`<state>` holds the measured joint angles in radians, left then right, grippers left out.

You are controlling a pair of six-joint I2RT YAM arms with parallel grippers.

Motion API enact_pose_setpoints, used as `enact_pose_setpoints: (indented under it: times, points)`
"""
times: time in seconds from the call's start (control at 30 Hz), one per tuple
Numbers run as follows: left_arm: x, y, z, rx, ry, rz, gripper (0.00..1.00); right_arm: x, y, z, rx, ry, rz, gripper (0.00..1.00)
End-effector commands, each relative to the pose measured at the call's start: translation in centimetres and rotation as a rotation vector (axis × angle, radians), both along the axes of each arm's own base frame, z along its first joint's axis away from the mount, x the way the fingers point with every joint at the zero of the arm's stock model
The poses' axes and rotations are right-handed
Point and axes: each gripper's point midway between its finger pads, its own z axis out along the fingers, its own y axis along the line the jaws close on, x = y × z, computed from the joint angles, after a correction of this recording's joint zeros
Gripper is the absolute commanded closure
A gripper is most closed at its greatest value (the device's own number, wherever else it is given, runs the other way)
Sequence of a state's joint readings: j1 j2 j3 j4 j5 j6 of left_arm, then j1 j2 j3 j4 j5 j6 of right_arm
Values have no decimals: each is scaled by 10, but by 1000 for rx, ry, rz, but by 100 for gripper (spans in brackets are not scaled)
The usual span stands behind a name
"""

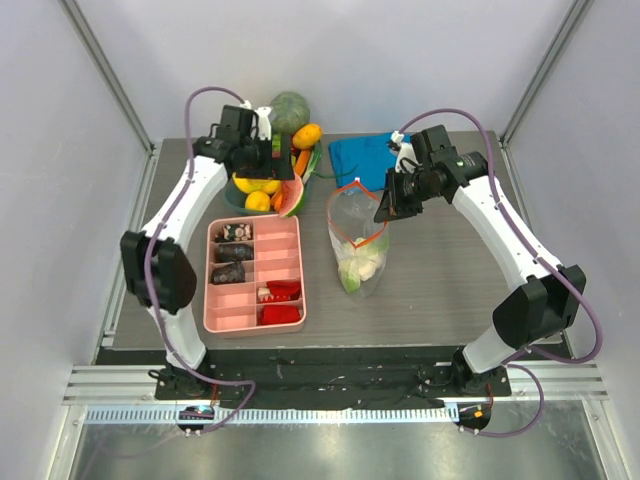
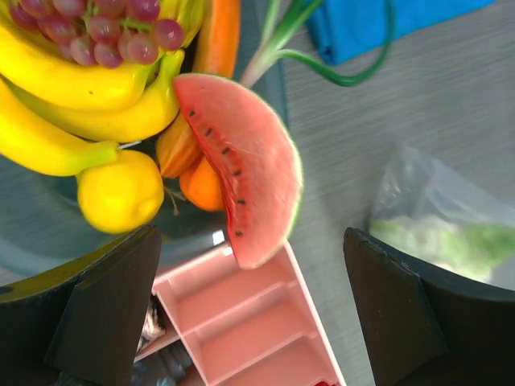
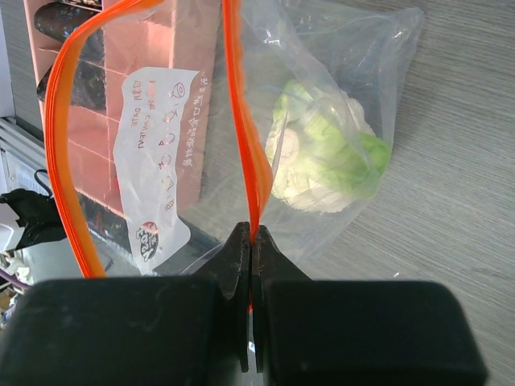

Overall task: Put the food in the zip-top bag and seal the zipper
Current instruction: Adjust the zipper food storage bag at the center of the board, then pick up the fake fruit from the bin.

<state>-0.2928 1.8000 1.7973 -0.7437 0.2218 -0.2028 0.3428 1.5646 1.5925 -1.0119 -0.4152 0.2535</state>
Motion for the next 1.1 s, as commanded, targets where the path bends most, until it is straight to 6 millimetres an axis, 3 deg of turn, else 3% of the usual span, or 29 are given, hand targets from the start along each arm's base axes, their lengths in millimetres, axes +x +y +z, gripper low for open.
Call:
enact_pose_setpoints:
  times: [0.0,0.27,0.53,0.6,0.63,0.73,0.87,0.9,0.97,1.0,1.07]
  points:
    - [30,-10,-22,-8,25,81,0,7,1,20,22,-76,-12,99]
    - [48,-33,-74,21,97,94,0,7,2,21,28,-75,-10,99]
    - [44,-57,-87,10,113,57,0,8,3,19,28,-74,-2,99]
    - [42,-62,-86,-1,109,40,8,8,2,19,28,-73,-4,99]
    - [42,-63,-86,-8,112,34,19,8,3,20,29,-78,-1,99]
    - [40,-63,-83,-7,112,22,35,9,2,20,28,-77,-3,99]
    - [39,-56,-79,24,101,33,41,8,2,19,24,-77,1,99]
    - [38,-54,-78,30,103,33,54,8,2,19,24,-77,0,99]
    - [37,-52,-71,37,100,27,68,8,2,19,25,-78,1,99]
    - [36,-51,-68,30,101,27,80,9,3,20,26,-81,1,99]
    - [32,-51,-48,2,79,19,87,9,3,21,28,-82,2,99]
